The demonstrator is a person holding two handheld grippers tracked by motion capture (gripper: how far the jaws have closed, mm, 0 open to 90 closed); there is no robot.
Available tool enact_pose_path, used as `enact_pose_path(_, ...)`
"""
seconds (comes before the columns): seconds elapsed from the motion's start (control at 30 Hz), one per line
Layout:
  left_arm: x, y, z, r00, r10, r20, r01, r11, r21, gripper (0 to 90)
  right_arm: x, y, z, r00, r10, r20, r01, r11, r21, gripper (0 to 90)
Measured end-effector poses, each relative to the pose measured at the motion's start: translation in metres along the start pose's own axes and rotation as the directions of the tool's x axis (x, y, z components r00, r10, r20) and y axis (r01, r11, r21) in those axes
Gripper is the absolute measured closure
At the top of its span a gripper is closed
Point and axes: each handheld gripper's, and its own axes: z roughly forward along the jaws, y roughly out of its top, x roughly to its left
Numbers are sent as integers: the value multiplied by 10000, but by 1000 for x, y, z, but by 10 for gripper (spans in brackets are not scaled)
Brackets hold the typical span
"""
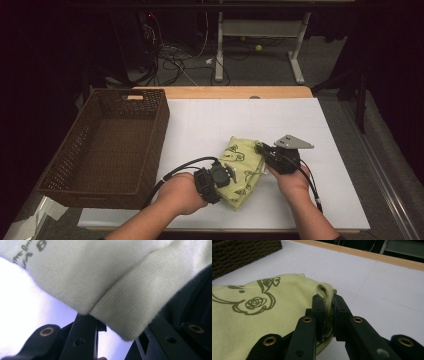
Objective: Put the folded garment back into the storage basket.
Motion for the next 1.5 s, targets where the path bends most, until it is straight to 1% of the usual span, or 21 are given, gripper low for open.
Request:
enact_pose_path(0.23, 4, -7, -3, 10000, -56, -56, 57, 9999, 144, 745, 6, 7, 6, 9998, -157, -143, 156, 9999, -33, 837)
enact_pose_path(0.3, 5, -9, -3, 9998, -199, -56, 199, 9997, 106, 746, 8, 9, 8, 9997, -196, -173, 196, 9998, -41, 837)
enact_pose_path(0.33, 7, -10, -5, 10000, -60, 1, 60, 9997, 254, 745, 9, 10, 9, 9995, -233, -223, 231, 9997, -73, 837)
enact_pose_path(0.37, 6, -11, -5, 9996, -273, -5, 273, 9996, 96, 746, 10, 11, 10, 9995, -240, -211, 239, 9997, -56, 837)
enact_pose_path(0.4, 8, -12, -6, 9999, -111, -45, 112, 9996, 255, 746, 10, 11, 11, 9994, -264, -216, 263, 9997, -20, 837)
enact_pose_path(0.43, 8, -13, -6, 9998, -204, -69, 205, 9996, 204, 746, 11, 12, 12, 9993, -269, -260, 267, 9996, -74, 837)
enact_pose_path(0.53, 10, -17, -9, 9998, -203, -82, 205, 9994, 294, 746, 14, 14, 15, 9990, -309, -315, 308, 9995, -41, 837)
enact_pose_path(0.6, 11, -19, -9, 9993, -353, -92, 355, 9991, 215, 745, 17, 16, 16, 9990, -327, -301, 326, 9995, -58, 837)
enact_pose_path(0.63, 12, -21, -10, 9996, -274, -72, 276, 9992, 299, 745, 18, 16, 17, 9988, -359, -341, 357, 9993, -52, 837)
enact_pose_path(0.7, 14, -24, -11, 9995, -307, -13, 307, 9991, 299, 745, 21, 18, 19, 9985, -408, -371, 405, 9991, -96, 837)
enact_pose_path(0.73, 13, -26, -10, 9983, -583, -28, 583, 9983, 78, 745, 22, 19, 20, 9984, -409, -388, 406, 9991, -100, 837)
enact_pose_path(0.77, 15, -27, -11, 9994, -337, -6, 337, 9990, 293, 745, 23, 20, 22, 9980, -479, -415, 474, 9988, -126, 837)
enact_pose_path(0.8, 15, -29, -10, 9981, -617, -13, 617, 9981, 65, 745, 25, 21, 23, 9981, -438, -440, 432, 9990, -145, 837)
enact_pose_path(0.83, 16, -31, -12, 9989, -470, 1, 469, 9987, 203, 745, 27, 22, 24, 9980, -451, -437, 446, 9989, -133, 837)
enact_pose_path(0.87, 17, -33, -11, 9980, -638, 12, 638, 9979, 81, 745, 28, 22, 25, 9977, -491, -468, 485, 9987, -153, 837)
enact_pose_path(0.9, 19, -35, -13, 9987, -512, 20, 511, 9984, 235, 746, 30, 23, 26, 9977, -511, -454, 506, 9986, -118, 837)
enact_pose_path(0.93, 18, -36, -12, 9976, -696, 17, 696, 9975, 105, 746, 31, 24, 28, 9972, -540, -515, 531, 9984, -180, 837)
enact_pose_path(1.1, 23, -43, -17, 9968, -802, 39, 801, 9967, 146, 745, 38, 28, 33, 9964, -634, -561, 625, 9979, -180, 837)
enact_pose_path(1.37, 26, -51, -26, 9969, -767, 166, 767, 9970, 50, 745, 45, 40, 36, 9954, -698, -662, 673, 9970, -386, 836)
enact_pose_path(1.4, 27, -52, -27, 9974, -707, 143, 706, 9974, 111, 745, 46, 41, 36, 9950, -713, -699, 686, 9968, -402, 836)
enact_pose_path(1.5, 28, -54, -31, 9969, -782, 74, 781, 9969, 110, 745, 48, 45, 36, 9946, -770, -699, 733, 9959, -534, 836)
